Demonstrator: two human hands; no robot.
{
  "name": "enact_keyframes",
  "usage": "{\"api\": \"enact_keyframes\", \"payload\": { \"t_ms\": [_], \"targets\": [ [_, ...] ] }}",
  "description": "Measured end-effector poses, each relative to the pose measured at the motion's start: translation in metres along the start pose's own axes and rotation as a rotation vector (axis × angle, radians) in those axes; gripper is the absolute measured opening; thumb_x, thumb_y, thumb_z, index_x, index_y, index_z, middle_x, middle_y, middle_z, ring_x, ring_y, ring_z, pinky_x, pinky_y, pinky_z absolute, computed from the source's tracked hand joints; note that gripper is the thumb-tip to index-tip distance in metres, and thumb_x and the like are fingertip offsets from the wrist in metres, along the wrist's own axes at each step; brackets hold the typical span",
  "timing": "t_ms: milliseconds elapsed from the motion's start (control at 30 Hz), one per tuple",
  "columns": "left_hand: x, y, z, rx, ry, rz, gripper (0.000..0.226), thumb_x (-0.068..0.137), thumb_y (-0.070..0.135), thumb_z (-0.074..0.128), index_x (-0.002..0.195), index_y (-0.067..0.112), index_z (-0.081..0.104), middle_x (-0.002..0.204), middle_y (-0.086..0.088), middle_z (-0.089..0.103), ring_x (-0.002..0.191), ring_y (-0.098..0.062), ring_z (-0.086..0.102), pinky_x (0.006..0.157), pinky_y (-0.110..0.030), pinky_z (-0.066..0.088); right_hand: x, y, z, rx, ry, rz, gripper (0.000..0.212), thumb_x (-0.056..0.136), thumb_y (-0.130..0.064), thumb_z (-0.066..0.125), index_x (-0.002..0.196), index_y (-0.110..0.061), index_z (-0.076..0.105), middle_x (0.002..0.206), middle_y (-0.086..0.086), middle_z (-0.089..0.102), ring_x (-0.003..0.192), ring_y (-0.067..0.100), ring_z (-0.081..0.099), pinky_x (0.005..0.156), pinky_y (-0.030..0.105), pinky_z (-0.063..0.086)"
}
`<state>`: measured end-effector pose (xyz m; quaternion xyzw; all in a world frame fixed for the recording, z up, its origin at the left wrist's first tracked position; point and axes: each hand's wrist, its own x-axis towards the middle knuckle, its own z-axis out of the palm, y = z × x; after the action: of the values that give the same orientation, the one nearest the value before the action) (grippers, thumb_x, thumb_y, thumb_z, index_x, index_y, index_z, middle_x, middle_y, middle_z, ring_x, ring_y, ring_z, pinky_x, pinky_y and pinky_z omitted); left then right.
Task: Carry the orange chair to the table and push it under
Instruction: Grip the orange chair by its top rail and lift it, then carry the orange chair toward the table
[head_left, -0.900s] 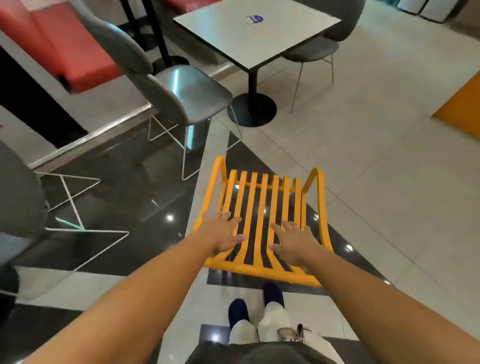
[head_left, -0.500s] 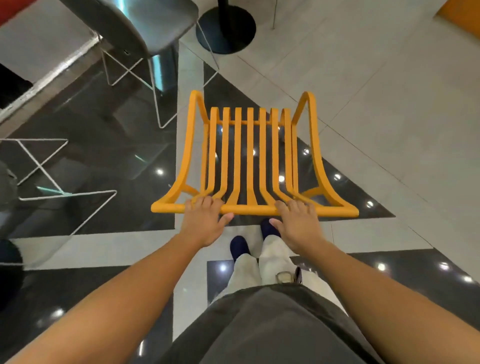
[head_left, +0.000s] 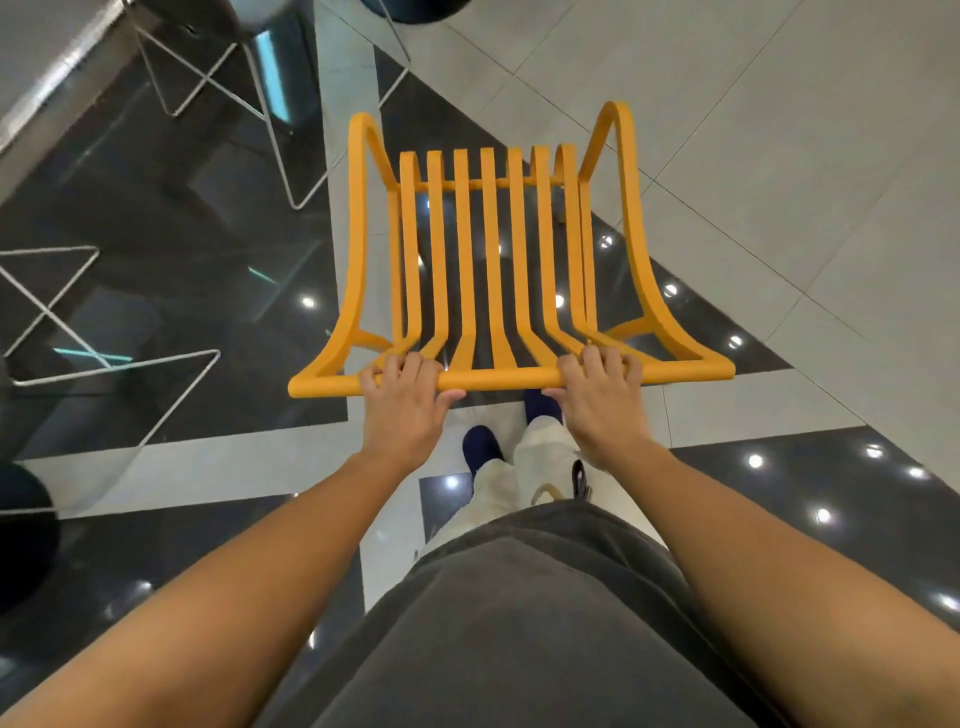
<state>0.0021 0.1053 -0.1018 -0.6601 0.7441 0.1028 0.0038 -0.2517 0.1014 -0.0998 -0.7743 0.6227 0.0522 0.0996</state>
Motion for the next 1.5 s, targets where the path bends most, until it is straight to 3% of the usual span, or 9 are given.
{"api": "enact_keyframes", "payload": {
  "t_ms": [633, 800, 1033, 1500],
  "targets": [
    [0.142, 0.006, -0.025, -0.039, 0.014, 0.009, 0.038, 0.093, 0.052, 0.044, 0.101, 0.017, 0.058, 0.100, -0.003, 0.062, 0.097, -0.026, 0.049, 0.086, -0.047, 0.031, 0.129, 0.049, -0.043, 0.071, 0.006, 0.015, 0.041, 0.096, -0.048, 0.040, 0.108, -0.011, 0.052, 0.107, 0.013, 0.056, 0.102, 0.034, 0.048, 0.093, 0.053, 0.036],
    [0.191, 0.007, -0.034, -0.079, -0.009, 0.013, 0.040, 0.093, 0.052, 0.044, 0.105, 0.017, 0.059, 0.105, -0.003, 0.062, 0.101, -0.026, 0.048, 0.089, -0.046, 0.029, 0.174, 0.066, -0.059, 0.007, -0.052, 0.041, 0.046, 0.096, -0.053, 0.033, 0.112, -0.013, 0.050, 0.110, 0.013, 0.056, 0.105, 0.035, 0.049, 0.094, 0.056, 0.037],
    [0.266, 0.011, -0.042, -0.069, -0.009, -0.011, 0.043, 0.093, 0.054, 0.040, 0.106, 0.017, 0.057, 0.106, -0.004, 0.061, 0.102, -0.027, 0.048, 0.093, -0.049, 0.027, 0.242, 0.093, -0.074, 0.068, -0.070, 0.064, 0.047, 0.095, -0.052, 0.038, 0.112, -0.010, 0.050, 0.112, 0.014, 0.056, 0.109, 0.036, 0.048, 0.096, 0.059, 0.034],
    [0.371, 0.033, -0.054, 0.008, -0.022, -0.021, 0.046, 0.094, 0.053, 0.036, 0.110, 0.014, 0.056, 0.108, -0.007, 0.060, 0.102, -0.029, 0.048, 0.091, -0.049, 0.031, 0.346, 0.151, -0.095, 0.122, 0.011, 0.013, 0.048, 0.092, -0.055, 0.039, 0.103, -0.011, 0.051, 0.102, 0.011, 0.056, 0.099, 0.033, 0.047, 0.091, 0.057, 0.033]
  ]
}}
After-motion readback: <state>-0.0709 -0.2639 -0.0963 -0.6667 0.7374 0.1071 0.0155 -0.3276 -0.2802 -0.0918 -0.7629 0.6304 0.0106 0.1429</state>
